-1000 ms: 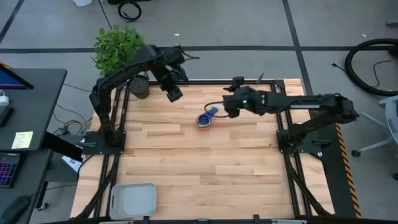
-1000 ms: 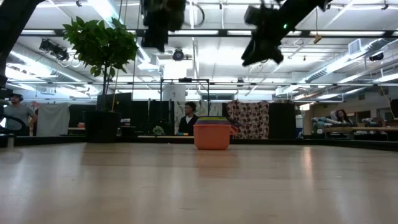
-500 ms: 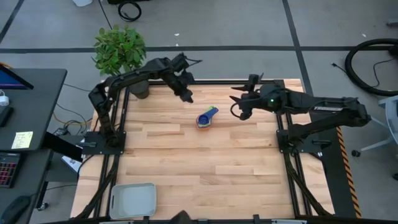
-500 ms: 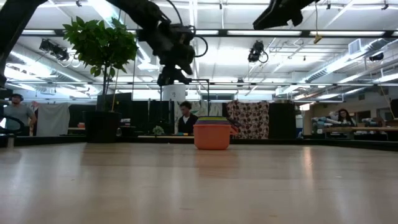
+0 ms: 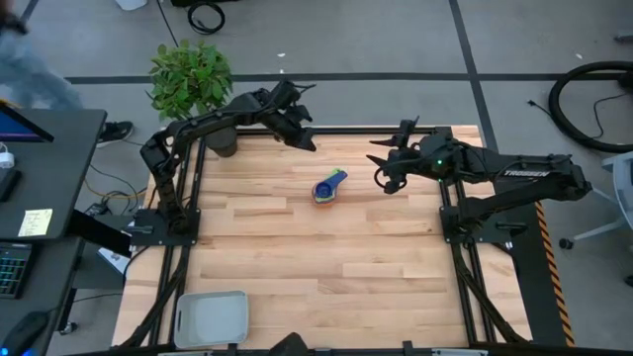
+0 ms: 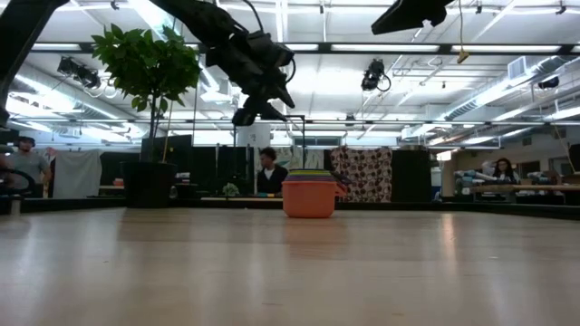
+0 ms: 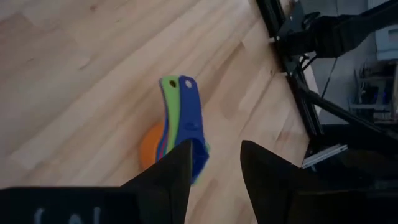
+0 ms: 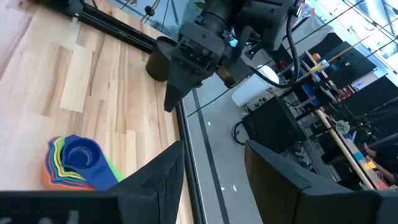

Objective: Nest measuring cups in basket
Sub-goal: Stack the dark blue measuring cup on top of the green measuring cup

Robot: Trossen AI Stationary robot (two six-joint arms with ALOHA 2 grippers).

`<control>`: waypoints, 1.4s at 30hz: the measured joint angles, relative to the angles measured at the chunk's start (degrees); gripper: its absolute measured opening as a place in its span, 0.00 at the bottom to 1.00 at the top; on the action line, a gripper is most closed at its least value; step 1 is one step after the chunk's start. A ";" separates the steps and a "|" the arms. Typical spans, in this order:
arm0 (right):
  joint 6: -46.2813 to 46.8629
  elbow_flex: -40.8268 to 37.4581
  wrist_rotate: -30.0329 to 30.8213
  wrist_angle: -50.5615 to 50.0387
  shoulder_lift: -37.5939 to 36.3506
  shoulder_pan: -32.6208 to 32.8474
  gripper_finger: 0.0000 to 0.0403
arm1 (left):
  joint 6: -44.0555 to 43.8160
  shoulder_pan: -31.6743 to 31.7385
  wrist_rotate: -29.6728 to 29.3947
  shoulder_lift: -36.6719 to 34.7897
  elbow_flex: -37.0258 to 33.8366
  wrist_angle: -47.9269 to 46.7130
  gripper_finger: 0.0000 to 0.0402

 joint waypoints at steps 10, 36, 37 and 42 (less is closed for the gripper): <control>-0.30 0.00 0.01 -0.02 -0.05 0.00 0.43 | 11.11 -9.77 -24.61 0.02 0.00 2.76 0.35; 1.52 0.00 1.53 -8.70 4.14 -0.18 0.51 | 4.14 -26.49 -53.81 0.02 0.00 0.17 0.35; 1.71 0.00 1.61 -8.96 4.92 -0.18 0.52 | 4.08 -26.28 -53.80 0.02 0.00 -0.48 0.35; -2.28 0.00 -1.60 -9.51 8.76 0.04 0.57 | 4.05 -25.28 -53.82 0.02 0.02 -4.49 0.35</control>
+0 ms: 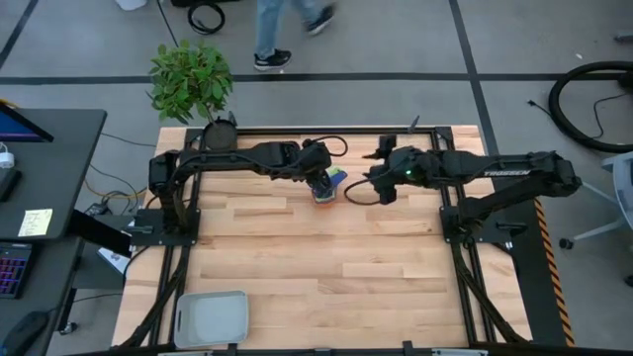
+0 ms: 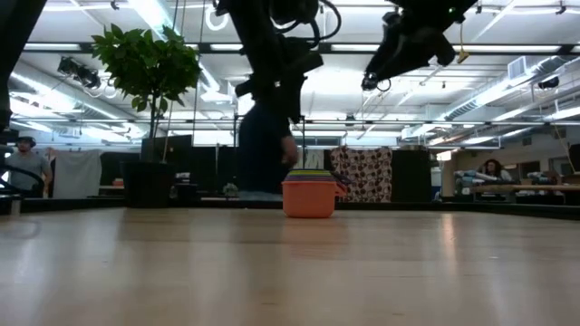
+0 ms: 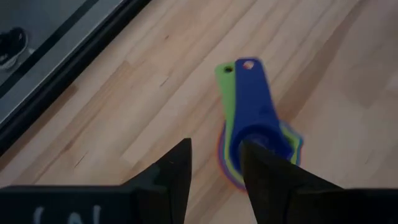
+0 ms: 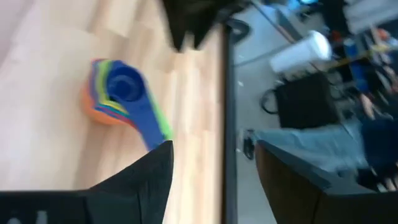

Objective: Nest measuring cups in basket
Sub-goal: Stack the dark blue measuring cup on top of the green measuring cup

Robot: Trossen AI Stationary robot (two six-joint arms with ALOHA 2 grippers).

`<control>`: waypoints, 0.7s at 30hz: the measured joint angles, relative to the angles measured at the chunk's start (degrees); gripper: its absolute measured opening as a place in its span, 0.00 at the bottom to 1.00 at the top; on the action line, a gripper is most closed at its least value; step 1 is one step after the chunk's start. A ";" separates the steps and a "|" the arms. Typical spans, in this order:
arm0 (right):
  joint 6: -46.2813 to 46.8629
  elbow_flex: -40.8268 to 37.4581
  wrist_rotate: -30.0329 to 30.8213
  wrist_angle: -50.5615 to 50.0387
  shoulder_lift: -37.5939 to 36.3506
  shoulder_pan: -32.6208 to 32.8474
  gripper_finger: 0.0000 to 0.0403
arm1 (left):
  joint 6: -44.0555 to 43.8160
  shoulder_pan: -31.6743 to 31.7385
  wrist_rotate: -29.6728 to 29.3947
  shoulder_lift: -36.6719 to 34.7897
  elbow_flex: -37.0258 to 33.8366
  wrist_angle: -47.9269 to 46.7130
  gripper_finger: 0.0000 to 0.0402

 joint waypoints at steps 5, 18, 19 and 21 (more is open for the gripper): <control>-1.24 -0.02 -4.17 -0.01 4.43 0.00 0.57 | -0.04 1.27 0.01 0.00 0.00 -3.34 0.35; -11.47 -0.02 -2.71 1.15 18.32 -1.55 0.57 | 0.04 3.36 -1.10 -2.62 0.04 -9.02 0.35; -12.45 -0.02 -2.67 1.22 19.47 -1.77 0.57 | 0.21 3.37 -1.42 -2.93 0.04 -9.63 0.35; -13.85 -0.02 -2.38 2.23 21.68 -2.10 0.57 | 0.72 3.37 -2.81 -3.51 0.04 -9.77 0.35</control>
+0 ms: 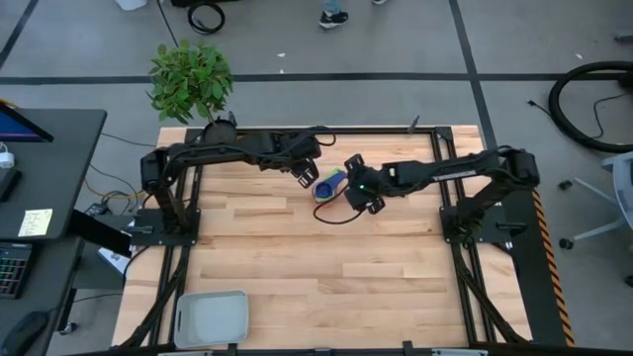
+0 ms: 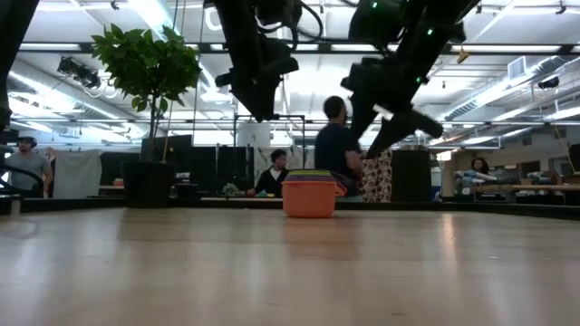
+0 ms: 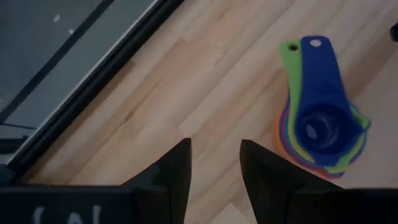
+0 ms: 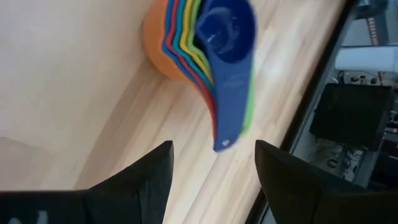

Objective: Nest measuring cups in basket
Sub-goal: Stack the dark blue measuring cup on top of the green measuring cup

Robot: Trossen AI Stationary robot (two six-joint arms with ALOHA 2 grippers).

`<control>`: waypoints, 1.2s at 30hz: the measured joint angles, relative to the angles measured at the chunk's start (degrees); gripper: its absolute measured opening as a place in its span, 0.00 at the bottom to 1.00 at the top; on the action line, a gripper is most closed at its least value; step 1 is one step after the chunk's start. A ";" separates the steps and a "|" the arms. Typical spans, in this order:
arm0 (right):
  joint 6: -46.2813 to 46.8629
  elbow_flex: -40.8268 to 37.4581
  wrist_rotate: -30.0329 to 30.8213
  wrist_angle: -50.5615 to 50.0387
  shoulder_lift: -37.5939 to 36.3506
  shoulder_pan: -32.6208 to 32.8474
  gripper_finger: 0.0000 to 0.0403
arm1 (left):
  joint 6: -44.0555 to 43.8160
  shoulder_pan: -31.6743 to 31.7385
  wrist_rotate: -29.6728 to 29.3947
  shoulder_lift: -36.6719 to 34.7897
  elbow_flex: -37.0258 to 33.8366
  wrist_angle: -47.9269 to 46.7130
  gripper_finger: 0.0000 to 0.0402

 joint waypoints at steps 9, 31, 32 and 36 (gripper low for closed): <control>-4.76 0.00 9.28 8.03 7.78 -1.91 0.57 | 0.20 -0.02 -3.13 -2.04 0.02 -3.81 0.35; -2.31 -0.02 5.75 13.05 7.66 -2.31 0.57 | 1.69 -0.02 -4.75 -2.33 0.00 -5.40 0.35; -2.26 -0.02 5.77 13.14 7.15 -2.29 0.57 | 1.69 -0.02 -4.80 -2.33 0.00 -5.44 0.35; -1.82 -0.02 5.67 13.53 4.95 -2.30 0.57 | 1.80 -0.02 -4.82 -2.33 0.00 -5.49 0.35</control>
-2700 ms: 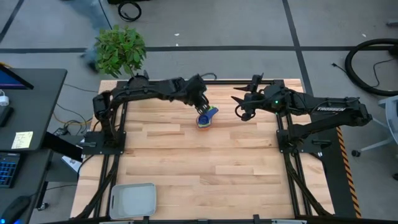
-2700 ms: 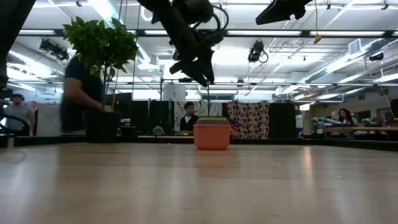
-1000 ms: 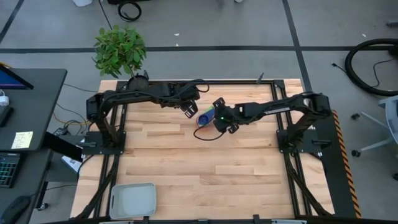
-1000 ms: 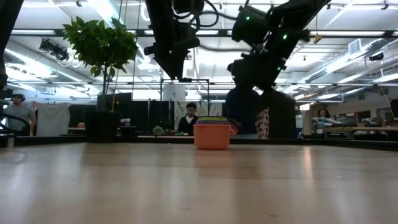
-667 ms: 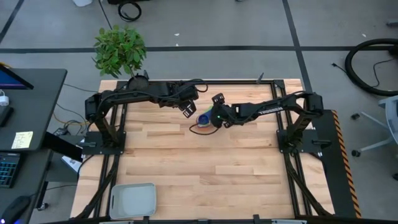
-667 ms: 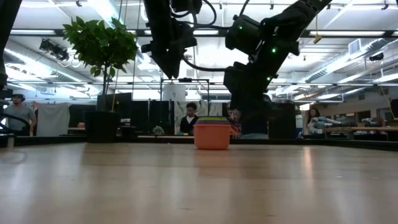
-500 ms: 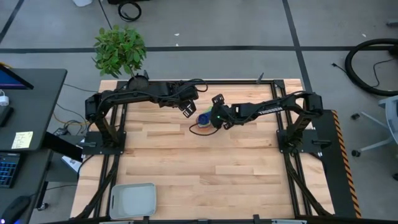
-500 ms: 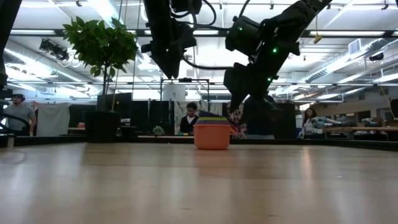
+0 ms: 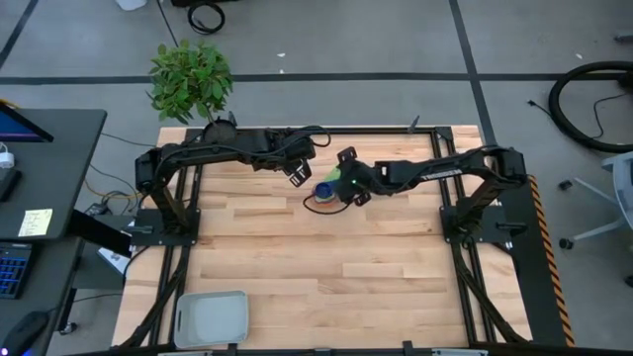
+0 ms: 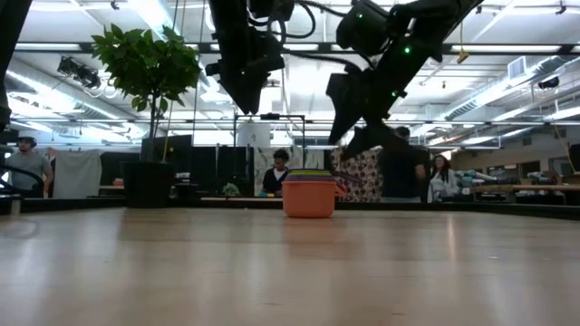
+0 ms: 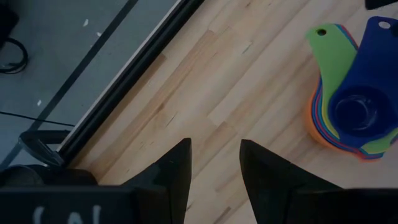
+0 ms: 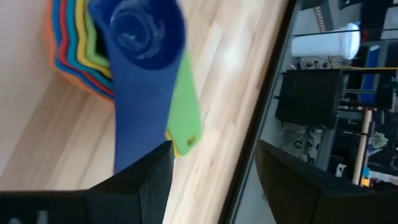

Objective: Nest measuring cups in basket
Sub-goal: Stack the dark blue measuring cup on top of the green measuring cup

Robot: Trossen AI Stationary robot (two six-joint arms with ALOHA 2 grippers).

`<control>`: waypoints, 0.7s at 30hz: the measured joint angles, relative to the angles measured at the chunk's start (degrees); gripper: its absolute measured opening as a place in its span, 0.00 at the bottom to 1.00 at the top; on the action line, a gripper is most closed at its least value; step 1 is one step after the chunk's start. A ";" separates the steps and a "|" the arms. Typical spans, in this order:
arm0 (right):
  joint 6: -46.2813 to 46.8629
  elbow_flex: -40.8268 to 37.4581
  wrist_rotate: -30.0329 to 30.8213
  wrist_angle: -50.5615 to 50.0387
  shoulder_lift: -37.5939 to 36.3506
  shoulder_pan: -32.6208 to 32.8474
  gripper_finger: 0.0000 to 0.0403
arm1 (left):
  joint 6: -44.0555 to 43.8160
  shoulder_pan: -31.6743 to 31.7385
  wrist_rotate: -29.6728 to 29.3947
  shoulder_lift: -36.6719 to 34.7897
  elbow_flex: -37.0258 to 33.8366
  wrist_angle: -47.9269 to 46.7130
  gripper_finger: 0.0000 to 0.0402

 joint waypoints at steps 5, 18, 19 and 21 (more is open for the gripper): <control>4.66 0.00 -6.01 -2.73 -2.90 0.80 0.57 | 0.11 0.00 0.00 0.00 0.00 -0.25 0.35; 6.15 -0.74 -17.93 -7.15 -2.75 0.97 0.57 | 0.06 0.00 0.00 0.00 -0.02 -0.90 0.35; 6.10 -0.86 -17.91 -6.95 -2.67 0.85 0.57 | -0.05 0.00 -0.02 0.00 -0.02 -0.94 0.35; 6.03 -1.22 -17.89 -6.17 -2.54 0.56 0.57 | -0.13 0.00 0.00 0.00 -0.02 -0.94 0.35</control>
